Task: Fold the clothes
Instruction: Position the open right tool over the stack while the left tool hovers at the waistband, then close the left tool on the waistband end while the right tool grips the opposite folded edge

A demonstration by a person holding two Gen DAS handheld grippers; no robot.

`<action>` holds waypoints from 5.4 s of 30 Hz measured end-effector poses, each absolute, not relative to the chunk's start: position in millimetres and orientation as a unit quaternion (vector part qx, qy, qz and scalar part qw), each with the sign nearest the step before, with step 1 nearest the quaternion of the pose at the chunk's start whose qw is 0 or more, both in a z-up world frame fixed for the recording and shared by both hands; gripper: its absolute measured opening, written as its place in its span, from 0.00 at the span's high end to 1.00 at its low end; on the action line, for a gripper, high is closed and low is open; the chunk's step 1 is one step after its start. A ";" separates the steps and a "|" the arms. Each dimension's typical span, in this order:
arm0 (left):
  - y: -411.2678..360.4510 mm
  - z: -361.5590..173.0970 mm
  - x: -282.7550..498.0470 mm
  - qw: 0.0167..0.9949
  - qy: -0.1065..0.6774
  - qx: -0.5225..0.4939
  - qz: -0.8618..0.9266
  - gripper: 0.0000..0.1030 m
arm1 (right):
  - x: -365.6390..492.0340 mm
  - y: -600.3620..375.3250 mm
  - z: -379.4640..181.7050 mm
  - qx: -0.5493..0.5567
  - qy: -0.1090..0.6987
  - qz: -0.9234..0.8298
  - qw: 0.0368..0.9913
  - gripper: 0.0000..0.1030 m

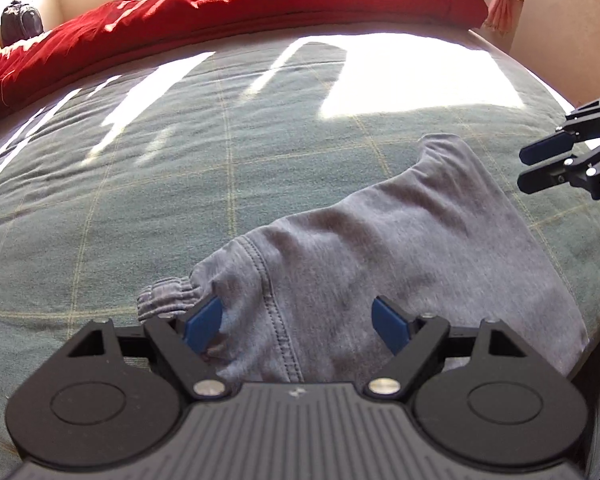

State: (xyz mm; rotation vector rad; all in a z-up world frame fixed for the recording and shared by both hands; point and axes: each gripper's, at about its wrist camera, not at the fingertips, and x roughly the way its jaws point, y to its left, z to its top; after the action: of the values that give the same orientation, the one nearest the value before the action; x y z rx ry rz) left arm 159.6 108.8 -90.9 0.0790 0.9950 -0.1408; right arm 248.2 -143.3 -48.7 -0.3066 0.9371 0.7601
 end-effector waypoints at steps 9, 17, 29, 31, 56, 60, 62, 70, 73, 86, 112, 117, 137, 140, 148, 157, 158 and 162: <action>134.2 -103.9 139.3 0.875 0.469 0.024 -0.120 0.20 | 314.2 -120.4 -118.2 -0.076 0.482 0.303 0.819 0.55; 138.0 -70.3 155.6 0.890 0.433 -0.011 -0.141 0.19 | 309.1 -115.6 -104.1 -0.067 0.455 0.315 0.830 0.53; 153.4 -110.9 167.3 0.874 0.454 -0.011 -0.174 0.19 | 307.6 -50.6 -94.8 -0.063 0.460 0.382 0.799 0.51; 154.1 -104.1 160.9 0.875 0.451 -0.008 -0.175 0.19 | 307.0 -49.8 -99.6 -0.054 0.472 0.377 0.795 0.51; 116.2 -70.9 49.2 0.864 0.431 0.010 -0.260 0.18 | 258.8 -18.3 -67.7 -0.066 0.492 0.439 0.749 0.43; 96.6 -88.5 48.8 0.843 0.462 0.021 -0.276 0.18 | 251.6 -26.9 -57.3 -0.062 0.495 0.435 0.750 0.39; 95.5 -95.3 40.2 0.835 0.476 0.021 -0.275 0.18 | 247.8 -32.5 -54.4 -0.060 0.497 0.436 0.748 0.39; 105.6 -79.4 23.3 0.844 0.476 0.032 -0.243 0.18 | 233.6 -47.8 -69.1 -0.056 0.538 0.436 0.719 0.35; 112.0 -66.6 36.6 0.863 0.456 0.045 -0.213 0.17 | 225.3 -47.9 -69.9 -0.052 0.541 0.442 0.714 0.33; 133.6 -96.7 63.8 0.869 0.475 0.003 -0.137 0.17 | 219.0 -37.0 -88.7 -0.042 0.562 0.425 0.708 0.27; 167.4 -62.7 85.6 0.885 0.451 -0.113 -0.029 0.16 | 205.6 -106.7 -52.6 0.004 0.527 0.369 0.766 0.26; 220.5 -73.8 99.6 0.855 0.445 -0.263 -0.023 0.19 | 211.1 -143.1 -55.6 0.041 0.529 0.340 0.777 0.23; 258.7 -165.4 169.6 0.762 0.489 -0.412 -0.100 0.21 | 230.7 -217.9 -98.5 0.131 0.557 0.238 0.785 0.23; 258.0 -168.5 170.5 0.756 0.493 -0.415 -0.113 0.20 | 232.9 -213.7 -96.0 0.128 0.554 0.243 0.786 0.23; 252.3 -178.7 122.8 0.724 0.506 -0.443 -0.154 0.20 | 241.1 -214.9 -98.3 0.150 0.556 0.268 0.773 0.23; 252.4 -183.8 157.4 0.720 0.507 -0.446 -0.161 0.20 | 260.7 -236.0 -136.4 0.229 0.570 0.267 0.742 0.23; 252.5 -184.2 161.9 0.719 0.508 -0.446 -0.162 0.20 | 264.8 -235.7 -141.1 0.240 0.571 0.275 0.736 0.23; 255.2 -186.4 166.6 0.713 0.512 -0.448 -0.171 0.20 | 289.1 -229.1 -160.2 0.295 0.566 0.297 0.710 0.19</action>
State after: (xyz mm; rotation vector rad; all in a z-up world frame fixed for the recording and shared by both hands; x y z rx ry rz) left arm 166.6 255.2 -186.4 -0.9941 1.1346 -0.3783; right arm 289.1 -229.1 -160.2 0.6542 1.2557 0.6578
